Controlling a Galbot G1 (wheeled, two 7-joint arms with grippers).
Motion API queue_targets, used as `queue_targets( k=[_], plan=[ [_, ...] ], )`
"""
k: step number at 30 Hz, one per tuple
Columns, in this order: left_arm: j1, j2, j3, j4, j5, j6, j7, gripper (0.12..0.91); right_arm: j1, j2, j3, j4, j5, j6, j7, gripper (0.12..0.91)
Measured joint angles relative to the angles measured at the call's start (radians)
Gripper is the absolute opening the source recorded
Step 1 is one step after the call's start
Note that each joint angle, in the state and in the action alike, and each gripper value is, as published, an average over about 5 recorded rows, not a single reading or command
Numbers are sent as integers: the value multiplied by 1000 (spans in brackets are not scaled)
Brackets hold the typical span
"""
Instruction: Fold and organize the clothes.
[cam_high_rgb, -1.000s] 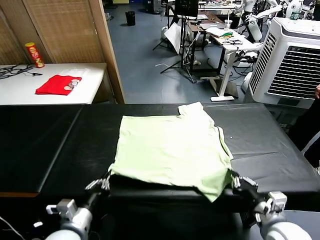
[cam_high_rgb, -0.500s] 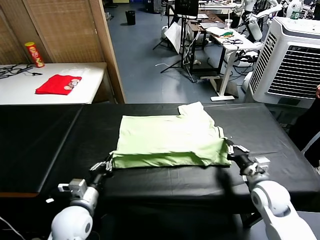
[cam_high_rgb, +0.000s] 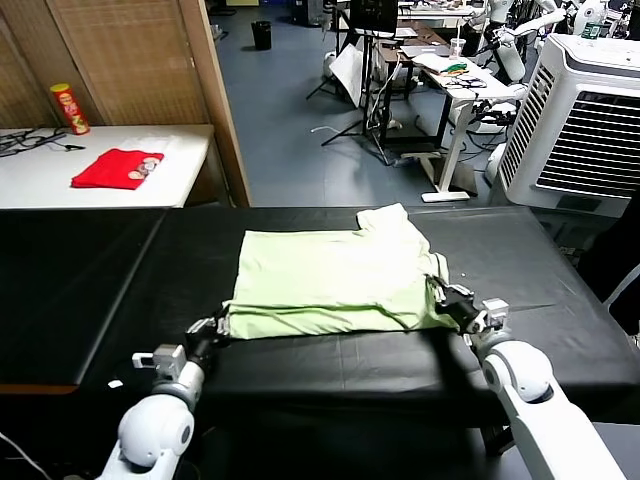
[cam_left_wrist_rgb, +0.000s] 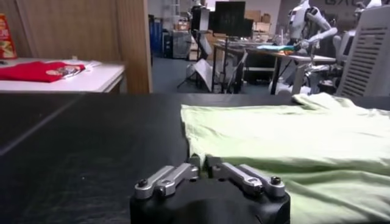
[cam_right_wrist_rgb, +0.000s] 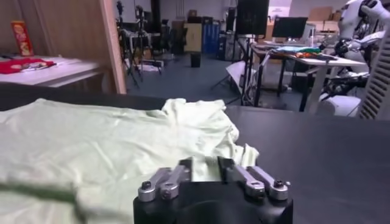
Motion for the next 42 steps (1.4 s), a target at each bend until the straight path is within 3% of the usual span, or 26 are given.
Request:
queue_targets(
  k=[3, 6, 9, 15, 18, 22, 26, 29, 34, 36, 42],
  plan=[
    [15, -1, -1, -13, -2, 7, 7, 690, -43, -1, 21, 16, -1, 0, 1, 796],
    [36, -2, -2, -29, -8, 11, 14, 779, -76, 3, 36, 23, -1, -1, 2, 798],
    [56, -3, -2, -39, -21, 15, 18, 796, -99, 9, 46, 26, -1, -1, 3, 792],
    [75, -6, -2, -36, -45, 24, 24, 798, -117, 22, 45, 21, -3, -7, 3, 687],
    [76, -9, -2, -29, -51, 26, 27, 798, -120, 29, 41, 19, -4, -12, 4, 604],
    [78, -13, -1, -20, -51, 26, 32, 788, -124, 34, 39, 16, -11, -13, 4, 420],
    [81, -17, 0, -16, -53, 26, 37, 657, -129, 36, 40, 19, -14, -13, 4, 209],
    [82, -18, 2, -14, -59, 27, 41, 494, -138, 34, 46, 31, -14, -21, 8, 128],
    [85, -18, 8, -12, -60, 28, 34, 227, -164, 18, 63, 71, -9, -65, 29, 122],
    [93, -14, 8, -19, -47, 31, 25, 164, -182, 13, 72, 94, -8, -86, 39, 122],
    [142, 17, -3, -64, 5, 40, 8, 131, -249, 15, 90, 166, -8, -135, 68, 122]
  ],
)
